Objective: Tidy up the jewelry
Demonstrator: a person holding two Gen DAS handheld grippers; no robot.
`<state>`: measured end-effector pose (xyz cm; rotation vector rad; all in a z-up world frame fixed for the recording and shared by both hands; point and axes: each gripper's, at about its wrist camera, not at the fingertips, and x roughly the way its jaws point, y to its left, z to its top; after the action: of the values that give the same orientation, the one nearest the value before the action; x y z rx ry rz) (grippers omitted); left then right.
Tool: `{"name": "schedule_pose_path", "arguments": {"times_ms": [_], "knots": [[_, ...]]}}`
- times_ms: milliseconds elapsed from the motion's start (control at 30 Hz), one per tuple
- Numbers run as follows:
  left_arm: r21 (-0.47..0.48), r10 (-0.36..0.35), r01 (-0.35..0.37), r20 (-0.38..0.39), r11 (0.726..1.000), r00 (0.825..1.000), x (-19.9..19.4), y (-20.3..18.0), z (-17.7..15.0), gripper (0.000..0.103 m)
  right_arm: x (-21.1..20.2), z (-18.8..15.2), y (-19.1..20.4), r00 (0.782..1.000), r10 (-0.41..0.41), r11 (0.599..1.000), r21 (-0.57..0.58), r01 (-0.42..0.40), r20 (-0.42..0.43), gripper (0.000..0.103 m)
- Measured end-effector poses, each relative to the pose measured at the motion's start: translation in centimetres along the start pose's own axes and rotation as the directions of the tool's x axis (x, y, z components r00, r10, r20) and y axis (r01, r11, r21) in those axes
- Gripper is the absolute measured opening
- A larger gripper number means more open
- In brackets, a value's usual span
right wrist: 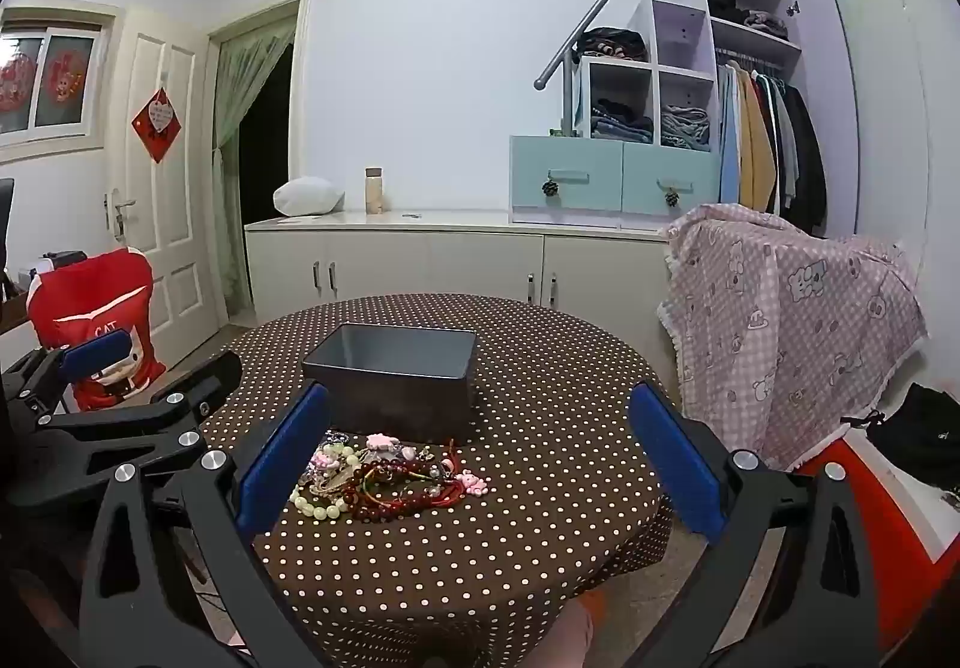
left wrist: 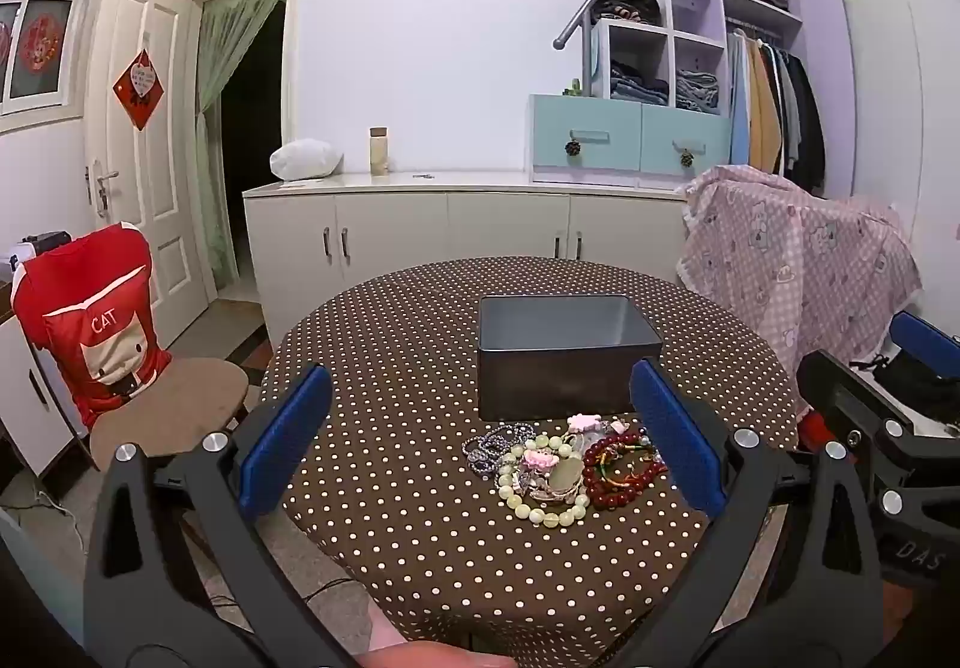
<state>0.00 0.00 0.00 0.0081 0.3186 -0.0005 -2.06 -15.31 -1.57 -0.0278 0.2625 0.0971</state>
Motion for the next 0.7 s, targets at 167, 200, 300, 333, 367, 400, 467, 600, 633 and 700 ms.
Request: {"name": "schedule_pose_path", "arguments": {"times_ms": [167, 200, 300, 333, 367, 400, 467, 600, 633, 700], "knots": [[-0.002, -0.001, 0.001, -0.004, 1.0, 1.0, 0.01, 0.01, 0.0, 0.097, -0.11, 0.04, 0.05, 1.0, 0.002, 1.0, 0.001, -0.002, 0.002, 0.096], [-0.002, -0.001, 0.001, -0.004, 1.0, 1.0, -0.01, 0.0, 0.0, 0.097, -0.14, 0.06, 0.03, 1.0, 0.002, 1.0, 0.001, -0.002, 0.003, 0.096], [-0.005, -0.001, 0.001, -0.003, 1.0, 1.0, 0.01, 0.03, 0.0, 0.097, -0.15, 0.01, 0.16, 1.0, -0.001, 1.0, -0.003, 0.001, 0.002, 0.096], [-0.006, -0.002, 0.002, -0.002, 1.0, 1.0, 0.0, 0.04, -0.01, 0.097, -0.16, 0.03, 0.12, 1.0, -0.001, 1.0, -0.002, 0.001, 0.002, 0.096], [-0.007, -0.004, 0.004, -0.003, 1.0, 1.0, 0.01, 0.05, -0.02, 0.097, -0.2, 0.02, 0.1, 1.0, -0.001, 1.0, -0.003, 0.001, 0.002, 0.096], [-0.006, -0.006, 0.006, -0.003, 1.0, 1.0, 0.03, 0.06, -0.02, 0.097, -0.22, 0.03, 0.07, 1.0, -0.001, 1.0, -0.004, 0.001, 0.002, 0.096], [-0.004, -0.013, 0.012, -0.008, 1.0, 1.0, 0.11, 0.06, -0.04, 0.097, -0.26, 0.04, 0.0, 1.0, -0.002, 1.0, -0.004, 0.002, 0.003, 0.096], [-0.005, -0.016, 0.016, -0.005, 1.0, 1.0, 0.04, -0.09, -0.06, 0.097, -0.32, 0.06, -0.12, 1.0, -0.002, 1.0, -0.003, 0.002, 0.005, 0.096], [-0.003, -0.013, 0.013, -0.003, 1.0, 1.0, 0.01, -0.13, -0.05, 0.097, -0.31, 0.01, -0.15, 1.0, -0.002, 1.0, -0.003, 0.002, 0.006, 0.096], [-0.002, -0.015, 0.015, -0.004, 1.0, 1.0, -0.01, -0.18, -0.06, 0.097, -0.25, -0.06, -0.12, 1.0, -0.001, 1.0, -0.002, 0.001, 0.005, 0.096]]}}
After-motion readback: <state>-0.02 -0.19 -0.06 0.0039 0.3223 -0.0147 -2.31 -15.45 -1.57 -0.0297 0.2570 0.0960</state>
